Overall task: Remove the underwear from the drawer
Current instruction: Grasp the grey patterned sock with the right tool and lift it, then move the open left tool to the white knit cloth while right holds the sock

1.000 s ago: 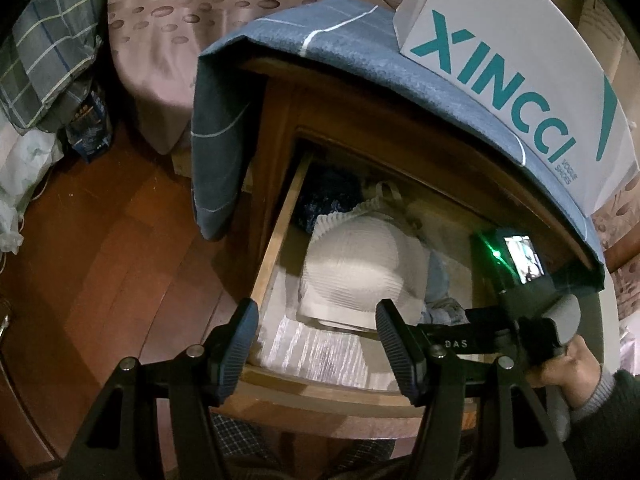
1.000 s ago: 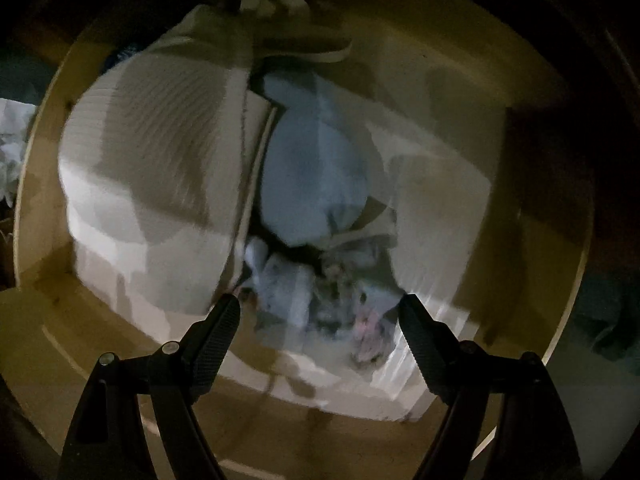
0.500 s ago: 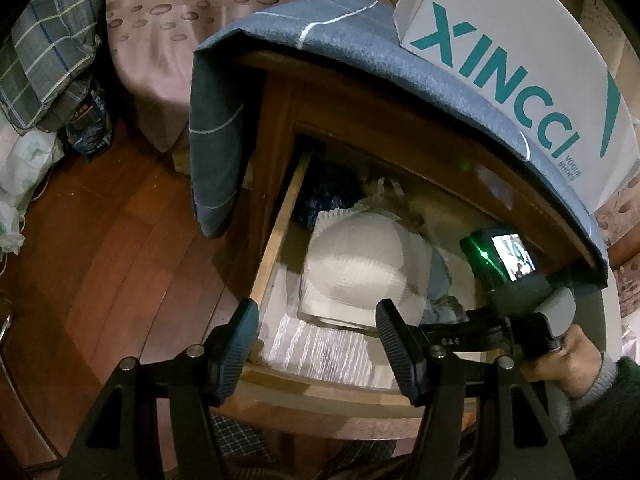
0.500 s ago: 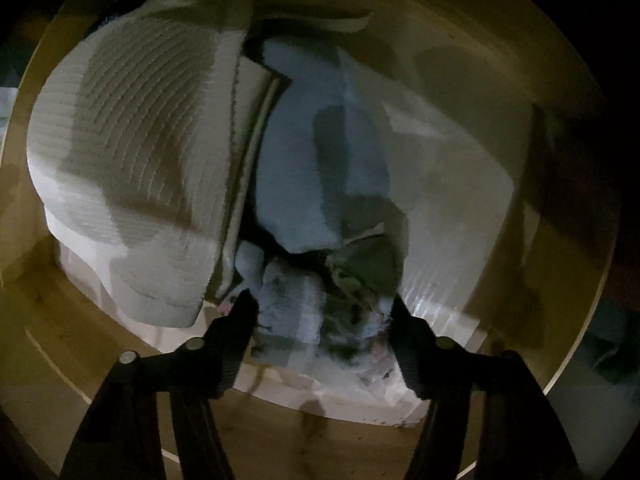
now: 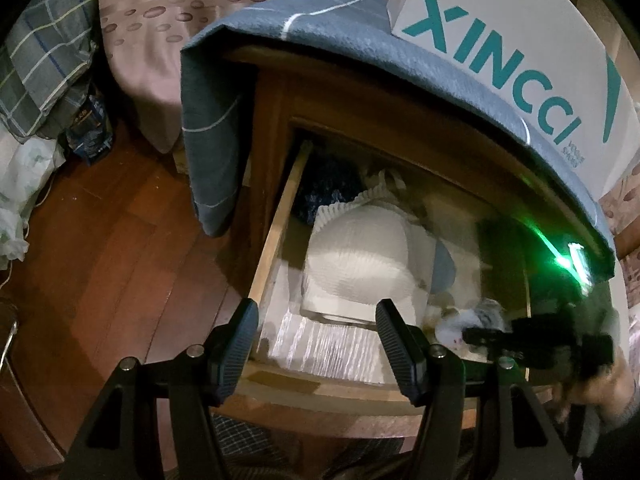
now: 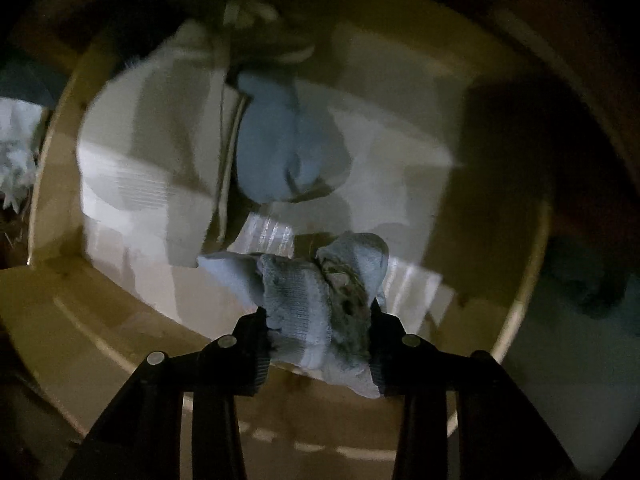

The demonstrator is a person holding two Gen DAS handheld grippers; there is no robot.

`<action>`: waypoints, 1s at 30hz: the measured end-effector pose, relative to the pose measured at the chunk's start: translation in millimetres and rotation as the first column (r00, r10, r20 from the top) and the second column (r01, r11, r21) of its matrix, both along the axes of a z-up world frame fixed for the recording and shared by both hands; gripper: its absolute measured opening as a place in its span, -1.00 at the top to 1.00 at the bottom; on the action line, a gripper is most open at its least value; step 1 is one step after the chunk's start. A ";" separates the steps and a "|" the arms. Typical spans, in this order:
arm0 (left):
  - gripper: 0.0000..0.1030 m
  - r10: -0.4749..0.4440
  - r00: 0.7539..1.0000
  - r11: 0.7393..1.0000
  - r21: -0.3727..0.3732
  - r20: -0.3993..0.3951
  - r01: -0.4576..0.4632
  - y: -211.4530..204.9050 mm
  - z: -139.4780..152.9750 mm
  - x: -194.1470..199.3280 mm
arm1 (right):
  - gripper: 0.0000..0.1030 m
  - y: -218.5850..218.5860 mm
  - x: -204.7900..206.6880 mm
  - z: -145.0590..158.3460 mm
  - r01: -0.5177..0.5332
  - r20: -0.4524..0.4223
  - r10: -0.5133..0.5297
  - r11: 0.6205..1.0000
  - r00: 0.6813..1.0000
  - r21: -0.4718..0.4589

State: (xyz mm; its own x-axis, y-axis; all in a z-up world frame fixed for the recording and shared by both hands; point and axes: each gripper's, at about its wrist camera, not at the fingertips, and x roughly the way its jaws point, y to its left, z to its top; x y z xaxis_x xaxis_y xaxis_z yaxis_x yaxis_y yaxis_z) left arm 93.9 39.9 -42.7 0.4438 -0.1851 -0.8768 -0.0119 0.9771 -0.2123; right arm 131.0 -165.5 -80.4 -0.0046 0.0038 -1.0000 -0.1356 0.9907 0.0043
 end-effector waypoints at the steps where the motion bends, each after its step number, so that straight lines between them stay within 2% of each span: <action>1: -0.22 -0.003 1.000 1.000 0.002 -0.001 0.003 -0.3 -0.5 0.3 | 0.32 -2.8 -10.0 3.7 0.010 0.024 -0.010 1.000 1.000 0.000; 9: -0.22 -0.035 0.999 0.998 0.046 -0.013 0.036 -8.8 -3.3 1.0 | 0.32 -28.1 -42.8 43.7 0.107 0.170 -0.116 0.992 0.979 0.064; 12: -0.22 -0.060 0.998 0.996 0.062 -0.025 0.061 -12.6 -5.4 1.6 | 0.32 -45.9 -59.1 47.4 0.135 0.193 -0.151 0.986 0.970 0.096; 14: -0.22 -0.073 0.997 0.995 0.069 -0.028 0.075 -14.8 -5.8 2.0 | 0.32 -36.3 -62.1 41.0 0.149 0.194 -0.171 0.981 0.966 0.122; 17: -0.22 -0.092 0.995 0.993 0.077 -0.026 0.094 -18.1 -5.8 2.1 | 0.32 -45.6 -72.5 38.2 0.160 0.182 -0.191 0.972 0.965 0.169; 20: -0.22 -0.141 0.989 0.987 0.070 -0.049 0.144 -24.4 -8.3 4.6 | 0.32 -35.2 -72.7 26.4 0.168 0.199 -0.208 0.965 0.958 0.201; 30: -0.22 -0.302 0.948 0.947 0.084 -0.103 0.310 -62.6 -20.8 27.2 | 0.31 -43.2 -72.4 21.0 0.203 0.199 -0.265 0.937 0.944 0.285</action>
State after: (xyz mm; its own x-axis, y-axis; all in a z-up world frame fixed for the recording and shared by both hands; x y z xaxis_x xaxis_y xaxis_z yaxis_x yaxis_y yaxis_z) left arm 121.1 -22.8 -63.6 0.3001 -0.2117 -0.9301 0.2768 0.9524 -0.1275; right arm 58.6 -208.7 -59.4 0.2578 0.2329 -0.9377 0.0721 0.9632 0.2591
